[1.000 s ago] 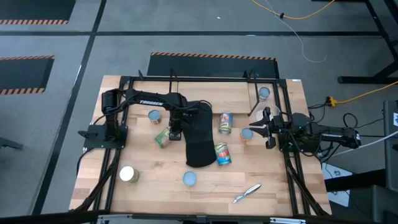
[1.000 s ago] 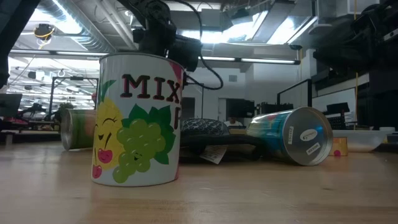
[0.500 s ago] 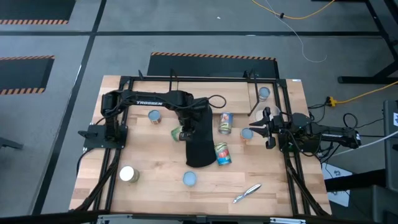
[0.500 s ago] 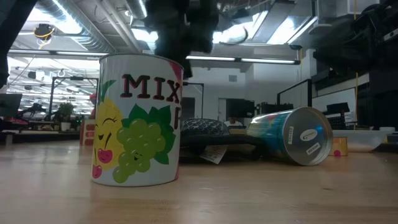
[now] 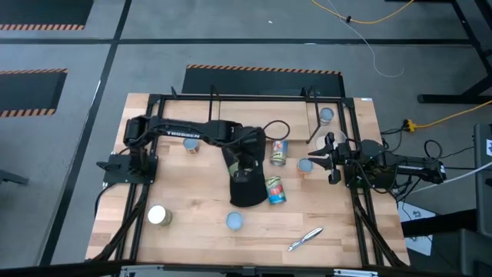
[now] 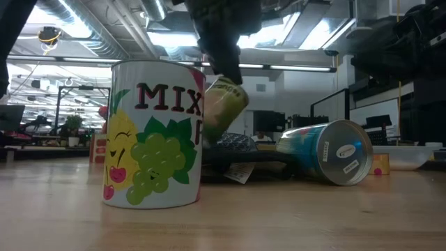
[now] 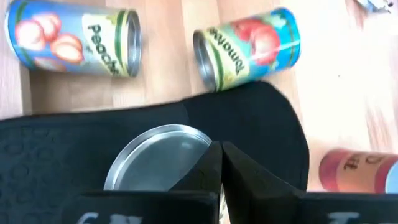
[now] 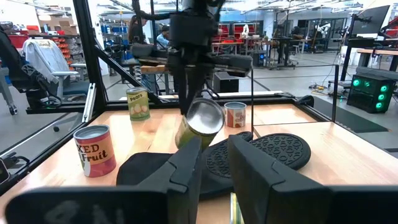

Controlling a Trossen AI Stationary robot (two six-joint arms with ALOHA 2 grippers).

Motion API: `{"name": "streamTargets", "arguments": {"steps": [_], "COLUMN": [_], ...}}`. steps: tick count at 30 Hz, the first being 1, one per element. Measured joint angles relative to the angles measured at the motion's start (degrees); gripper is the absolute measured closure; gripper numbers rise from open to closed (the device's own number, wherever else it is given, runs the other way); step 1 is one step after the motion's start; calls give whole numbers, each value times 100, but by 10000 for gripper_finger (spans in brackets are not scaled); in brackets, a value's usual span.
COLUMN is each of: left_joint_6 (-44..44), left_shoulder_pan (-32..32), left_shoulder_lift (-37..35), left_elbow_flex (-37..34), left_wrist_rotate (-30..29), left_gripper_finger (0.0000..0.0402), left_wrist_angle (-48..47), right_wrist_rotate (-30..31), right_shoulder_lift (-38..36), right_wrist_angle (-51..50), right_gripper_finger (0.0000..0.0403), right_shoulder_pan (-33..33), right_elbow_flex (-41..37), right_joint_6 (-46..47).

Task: Pick and place cans onto a shelf
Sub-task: Put the large canned oranges on the shelf

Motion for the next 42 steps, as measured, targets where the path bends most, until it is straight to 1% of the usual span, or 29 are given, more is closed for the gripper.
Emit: {"name": "streamTargets", "arguments": {"steps": [3,7,13,17,20,24,30,42], "left_joint_6": [-313,-362,-687,-994,-1226,-1245,-1249,-1247], "left_shoulder_pan": [-125,-366,-729,-948,-1087,-1247,-1404,-1480], "left_shoulder_lift": [0,0,2,2,9,9,9,9], "left_elbow_flex": [0,0,-2,-276,-547,-821,-968,-1139], "left_wrist_rotate": [-175,-647,-1456,-1854,-2015,-2224,-2491,-2477], "left_gripper_finger": [401,401,401,401,401,401,401,400], "left_wrist_angle": [244,470,795,1332,1783,2133,2133,2133], "right_wrist_rotate": [-2,1,0,0,-1,0,-1,1], "right_shoulder_lift": [0,0,0,0,0,0,0,0], "right_wrist_angle": [1,-2,0,0,0,1,-1,1], "right_gripper_finger": [319,319,319,319,319,319,319,319], "right_shoulder_pan": [2,2,0,2,1,1,0,1], "right_elbow_flex": [1,-1,-1,1,0,1,0,-1], "right_joint_6": [0,-2,0,-1,-2,-2,-2,-2]}}
